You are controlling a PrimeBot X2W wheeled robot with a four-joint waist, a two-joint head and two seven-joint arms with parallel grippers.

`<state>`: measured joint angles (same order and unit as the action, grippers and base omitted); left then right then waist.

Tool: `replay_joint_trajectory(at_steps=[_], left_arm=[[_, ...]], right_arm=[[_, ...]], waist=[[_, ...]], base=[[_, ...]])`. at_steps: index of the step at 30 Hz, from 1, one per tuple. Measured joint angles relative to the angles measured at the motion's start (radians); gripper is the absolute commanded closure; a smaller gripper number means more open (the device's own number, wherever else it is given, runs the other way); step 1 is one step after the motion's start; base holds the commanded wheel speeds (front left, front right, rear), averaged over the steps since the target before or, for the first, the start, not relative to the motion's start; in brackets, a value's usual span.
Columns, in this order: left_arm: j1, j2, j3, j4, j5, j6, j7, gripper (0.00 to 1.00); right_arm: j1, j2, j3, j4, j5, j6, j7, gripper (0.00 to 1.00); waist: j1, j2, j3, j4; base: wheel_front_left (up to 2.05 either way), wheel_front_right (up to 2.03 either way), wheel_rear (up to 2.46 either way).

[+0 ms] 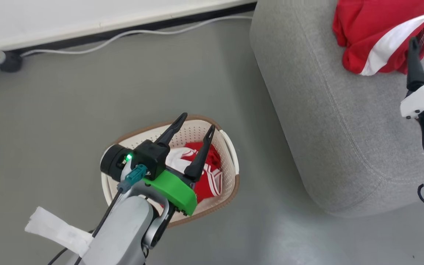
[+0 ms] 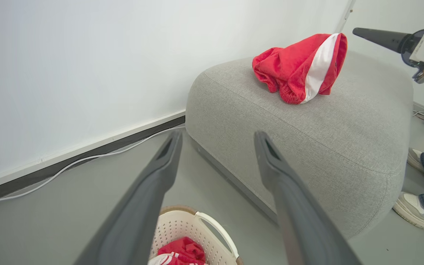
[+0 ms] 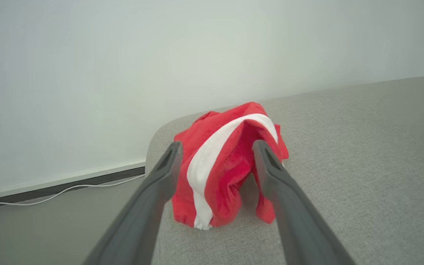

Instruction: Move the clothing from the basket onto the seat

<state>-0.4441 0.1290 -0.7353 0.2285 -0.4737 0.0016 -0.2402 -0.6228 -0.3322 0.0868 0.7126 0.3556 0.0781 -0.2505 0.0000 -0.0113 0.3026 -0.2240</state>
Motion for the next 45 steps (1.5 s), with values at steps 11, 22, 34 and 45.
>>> replay_joint_trajectory(at_steps=[11,22,34,45], left_arm=[[0.092,-0.001,0.08,0.065,-0.032,0.035,-0.009,0.0],[0.187,0.029,0.183,0.078,-0.061,0.066,-0.009,0.0],[0.299,0.058,0.315,0.018,-0.06,0.087,-0.009,0.0],[0.388,0.076,0.378,-0.022,-0.046,0.092,-0.009,0.0]], right_arm=[[0.102,0.067,0.062,-0.096,-0.044,0.009,-0.001,0.0],[0.231,0.134,0.082,-0.167,-0.057,-0.009,-0.001,0.0],[0.401,0.225,0.101,-0.26,-0.059,-0.054,-0.001,0.0],[0.509,0.242,0.145,-0.325,-0.074,-0.075,-0.001,0.0]], waist=[[0.0,0.0,-0.131,0.079],[0.0,0.0,-0.234,0.178],[-0.0001,0.0,-0.311,0.251],[-0.0001,0.0,-0.329,0.254]], base=[[0.0,0.0,0.0],[0.0,0.0,0.0],[0.0,0.0,0.0],[0.0,0.0,0.0]])
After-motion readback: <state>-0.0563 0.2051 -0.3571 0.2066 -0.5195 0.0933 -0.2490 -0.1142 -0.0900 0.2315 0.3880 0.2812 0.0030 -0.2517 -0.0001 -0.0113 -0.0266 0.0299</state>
